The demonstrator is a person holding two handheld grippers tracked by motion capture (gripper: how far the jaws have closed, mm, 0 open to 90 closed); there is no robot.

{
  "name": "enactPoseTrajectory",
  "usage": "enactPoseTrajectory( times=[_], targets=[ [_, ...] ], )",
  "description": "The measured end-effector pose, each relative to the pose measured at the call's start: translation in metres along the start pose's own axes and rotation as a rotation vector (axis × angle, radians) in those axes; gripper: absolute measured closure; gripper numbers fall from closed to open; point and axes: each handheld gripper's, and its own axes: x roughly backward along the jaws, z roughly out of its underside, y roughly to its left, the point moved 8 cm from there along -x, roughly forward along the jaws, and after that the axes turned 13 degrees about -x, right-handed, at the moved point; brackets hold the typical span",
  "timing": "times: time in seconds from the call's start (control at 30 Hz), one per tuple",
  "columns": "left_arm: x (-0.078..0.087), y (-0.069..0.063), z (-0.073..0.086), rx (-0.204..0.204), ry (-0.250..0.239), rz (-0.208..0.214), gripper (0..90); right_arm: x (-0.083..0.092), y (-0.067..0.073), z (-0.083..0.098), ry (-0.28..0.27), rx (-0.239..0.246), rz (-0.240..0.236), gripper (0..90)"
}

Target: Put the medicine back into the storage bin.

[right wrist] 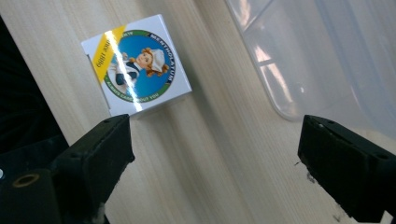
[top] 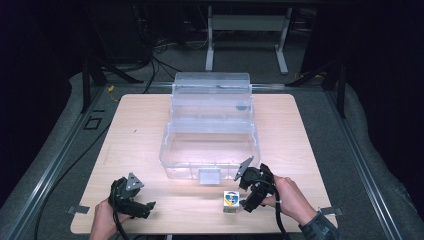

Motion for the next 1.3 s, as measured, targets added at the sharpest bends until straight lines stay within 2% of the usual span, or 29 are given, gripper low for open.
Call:
enactPoseTrajectory(
  times=[0.1,0.17,0.3,0.4,0.47,0.63,0.67,0.7,0.8,1.0,1.03,1.1,1.17,1.3],
  targets=[
    [0.001,0.000,0.001,0.002,0.000,0.002,0.2,-0.001,0.003,-0.003,0.006,0.012,-0.004,8.3],
    [0.001,0.000,0.000,0.005,-0.003,-0.002,0.2,-0.001,0.006,-0.006,0.012,0.018,-0.004,4.5],
    [0.001,-0.001,0.000,0.003,-0.002,0.002,0.2,-0.002,0.012,-0.011,0.024,0.041,-0.016,4.0],
    [0.001,-0.002,0.001,0.000,0.003,0.004,0.2,-0.005,0.017,-0.014,0.044,0.054,-0.024,3.1],
    [0.000,-0.002,0.001,0.002,0.000,0.004,0.2,-0.009,0.021,-0.016,0.065,0.079,-0.027,0.0],
    [0.000,-0.002,0.002,-0.006,0.008,0.010,0.2,-0.016,0.026,-0.019,0.089,0.102,-0.043,0.0],
    [0.000,-0.002,0.002,-0.004,0.007,0.009,0.2,-0.019,0.028,-0.021,0.099,0.123,-0.044,4.4],
    [0.000,-0.002,0.002,-0.003,0.006,0.008,0.2,-0.019,0.028,-0.021,0.099,0.123,-0.044,4.4],
    [-0.001,-0.002,0.002,-0.001,0.007,0.008,0.2,-0.023,0.031,-0.024,0.114,0.138,-0.059,13.2],
    [-0.002,-0.003,0.004,0.000,0.019,0.021,0.4,-0.029,0.033,-0.028,0.143,0.157,-0.059,16.9],
    [-0.002,-0.003,0.004,0.000,0.019,0.023,0.4,-0.030,0.032,-0.028,0.155,0.178,-0.042,17.6],
    [-0.002,-0.003,0.004,-0.007,0.021,0.022,0.4,-0.033,0.034,-0.028,0.168,0.181,-0.046,20.5],
    [-0.002,-0.003,0.004,-0.004,0.020,0.023,0.4,-0.035,0.036,-0.028,0.189,0.195,-0.069,27.8],
    [-0.002,-0.003,0.003,-0.002,0.018,0.024,0.3,-0.037,0.037,-0.028,0.205,0.207,-0.067,30.7]
  ],
)
